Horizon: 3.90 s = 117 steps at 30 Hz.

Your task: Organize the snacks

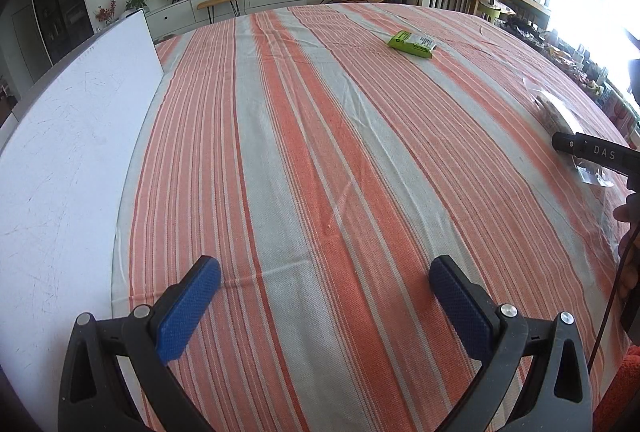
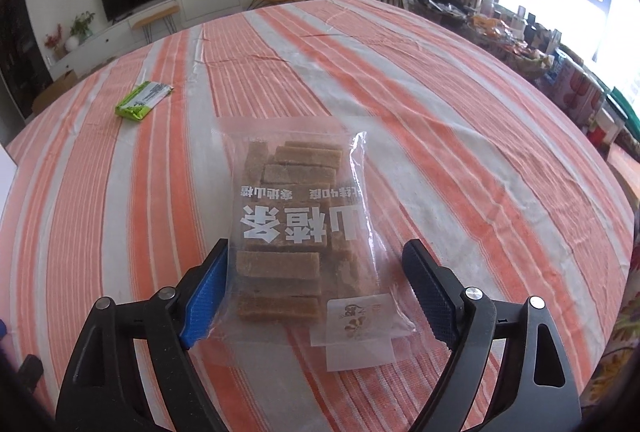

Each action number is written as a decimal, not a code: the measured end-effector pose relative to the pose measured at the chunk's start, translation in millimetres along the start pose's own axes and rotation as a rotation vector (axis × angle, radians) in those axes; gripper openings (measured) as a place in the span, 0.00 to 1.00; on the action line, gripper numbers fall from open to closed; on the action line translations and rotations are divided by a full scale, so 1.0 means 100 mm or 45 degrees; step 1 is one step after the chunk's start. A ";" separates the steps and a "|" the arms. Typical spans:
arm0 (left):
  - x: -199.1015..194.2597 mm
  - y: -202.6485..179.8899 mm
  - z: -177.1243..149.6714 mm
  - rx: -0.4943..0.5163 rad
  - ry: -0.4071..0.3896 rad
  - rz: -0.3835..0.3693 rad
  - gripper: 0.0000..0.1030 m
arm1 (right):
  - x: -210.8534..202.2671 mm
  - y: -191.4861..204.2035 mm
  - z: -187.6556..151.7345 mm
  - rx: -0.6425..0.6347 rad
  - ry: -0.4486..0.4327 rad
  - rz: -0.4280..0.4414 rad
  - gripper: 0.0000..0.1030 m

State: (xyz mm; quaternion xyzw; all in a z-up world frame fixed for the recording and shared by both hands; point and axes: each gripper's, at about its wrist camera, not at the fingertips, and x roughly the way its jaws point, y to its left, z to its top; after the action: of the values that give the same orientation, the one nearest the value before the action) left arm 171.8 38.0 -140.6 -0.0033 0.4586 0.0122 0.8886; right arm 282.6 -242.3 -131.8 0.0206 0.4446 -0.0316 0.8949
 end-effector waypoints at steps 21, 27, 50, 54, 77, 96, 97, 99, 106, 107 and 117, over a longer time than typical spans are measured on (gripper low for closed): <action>0.00 0.00 0.00 0.000 0.000 0.000 1.00 | 0.00 0.00 0.01 0.000 0.001 0.000 0.85; 0.00 0.00 0.00 0.000 0.000 0.001 1.00 | 0.00 0.00 0.01 0.000 0.001 0.000 0.86; 0.02 -0.02 0.06 -0.061 0.053 0.033 1.00 | 0.00 -0.01 0.01 0.000 0.003 0.002 0.86; 0.05 -0.02 0.33 -0.205 0.189 -0.099 1.00 | -0.01 -0.01 0.01 0.000 0.003 0.001 0.86; 1.43 -1.11 2.43 0.241 0.144 -0.137 0.99 | 0.00 0.01 0.00 -0.002 0.006 0.008 0.88; 0.46 -0.49 0.92 -0.012 0.129 -0.134 0.48 | -0.01 0.00 0.00 -0.002 0.006 0.008 0.88; 0.36 -0.48 0.78 -0.011 0.132 -0.137 0.48 | -0.01 0.01 0.01 -0.002 0.007 0.008 0.88; 0.18 -0.44 0.54 -0.013 0.132 -0.147 0.48 | -0.01 0.00 0.00 -0.002 0.007 0.008 0.88; -0.04 -0.41 0.18 0.019 0.058 -0.118 0.48 | -0.01 0.00 0.00 -0.002 0.007 0.008 0.88; -0.02 -0.45 0.21 0.038 0.046 -0.110 0.48 | -0.01 0.00 0.00 -0.002 0.007 0.008 0.88; 0.13 -0.43 0.23 0.043 -0.012 -0.041 0.94 | -0.01 0.00 0.00 -0.003 0.007 0.008 0.88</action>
State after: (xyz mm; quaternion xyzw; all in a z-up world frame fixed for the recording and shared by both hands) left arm 199.4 -4.7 -138.2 0.0043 0.4543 -0.0097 0.8908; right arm 282.1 -242.0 -130.4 0.0213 0.4472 -0.0281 0.8937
